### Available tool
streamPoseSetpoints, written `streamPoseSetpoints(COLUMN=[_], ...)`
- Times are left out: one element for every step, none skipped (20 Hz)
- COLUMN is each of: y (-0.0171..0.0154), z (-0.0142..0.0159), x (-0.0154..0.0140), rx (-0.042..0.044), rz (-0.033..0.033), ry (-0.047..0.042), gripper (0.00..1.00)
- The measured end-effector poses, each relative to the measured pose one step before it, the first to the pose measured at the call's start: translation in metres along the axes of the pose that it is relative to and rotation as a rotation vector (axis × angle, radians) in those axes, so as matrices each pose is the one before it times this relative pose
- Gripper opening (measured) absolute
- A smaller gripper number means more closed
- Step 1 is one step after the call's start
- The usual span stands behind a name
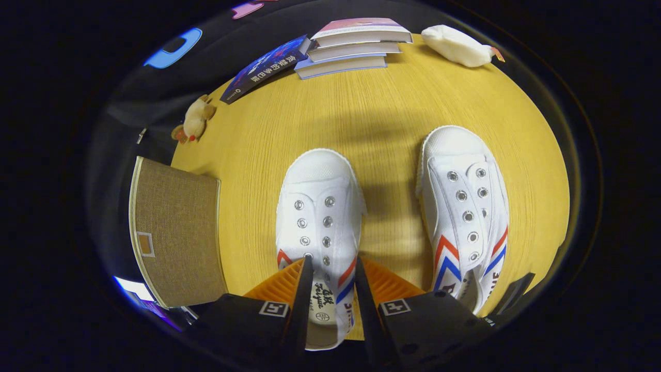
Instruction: Open the storage box then place both shoes into the box .Put the left shoe in first, then the right shoe, with the right side of both shoes facing outward in a uniform manner.
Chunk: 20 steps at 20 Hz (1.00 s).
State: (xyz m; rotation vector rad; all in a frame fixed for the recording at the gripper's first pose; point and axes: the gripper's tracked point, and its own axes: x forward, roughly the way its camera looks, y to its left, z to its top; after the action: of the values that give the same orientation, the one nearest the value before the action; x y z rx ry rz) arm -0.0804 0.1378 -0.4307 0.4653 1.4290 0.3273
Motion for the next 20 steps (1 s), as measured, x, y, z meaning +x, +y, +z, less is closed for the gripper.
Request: streamPoseSetpoints(y=[-0.00506,-0.00186,0.00098,-0.00007,0.00103,0.00297,0.00381,0.00505,0.00692,0.00784,0.00759,0.00869,0.01084,0.01311,0.01559,0.01966,0.01898,0.02136,0.02140,0.02141], z=[-0.00126,-0.00070,0.00091,-0.00085,0.00109,0.00132,0.00045,0.00166,0.00274,0.00233,0.00387,0.00339,0.00416,0.00488,0.00475,0.00462,0.00487,0.00417,0.00358,0.00260], x=[-0.00105,-0.00153,-0.00088,-0.00017,-0.00324,-0.00474,-0.00558,-0.00713,-0.00753,-0.00829,-0.00939,-0.01012,-0.00981,-0.00954,-0.01020,-0.00888,-0.00949,-0.00868,-0.00651,-0.00474], rx=[0.00287,0.00245,0.00107,0.00098,0.00124,0.01231,0.01167,0.02160,0.02577,0.01562,0.00949,0.00044,-0.00569,-0.00741,-0.00674,-0.00538,-0.00814,-0.01121,-0.01588,-0.01452], rz=[-0.01539,0.00613,0.00810,0.00688,0.00529,0.00185,0.00264,0.01309,0.01500,0.01698,0.00968,0.00432,0.00514,0.00903,0.01636,0.02040,0.02215,0.02201,0.02177,0.02012], ry=[0.00225,0.00334,-0.00123,-0.00282,-0.00924,-0.01397,-0.00599,-0.00431,-0.00513,0.00139,-0.00854,-0.00834,-0.01210,-0.01604,-0.01611,-0.01190,-0.01482,-0.01173,-0.01028,-0.00500], gripper=[0.42,0.30,0.19,0.14,0.08,0.08,0.08,0.08,0.08,0.08,0.08,0.08,0.08,0.08,0.08,0.08,0.08,0.08,0.08,0.08])
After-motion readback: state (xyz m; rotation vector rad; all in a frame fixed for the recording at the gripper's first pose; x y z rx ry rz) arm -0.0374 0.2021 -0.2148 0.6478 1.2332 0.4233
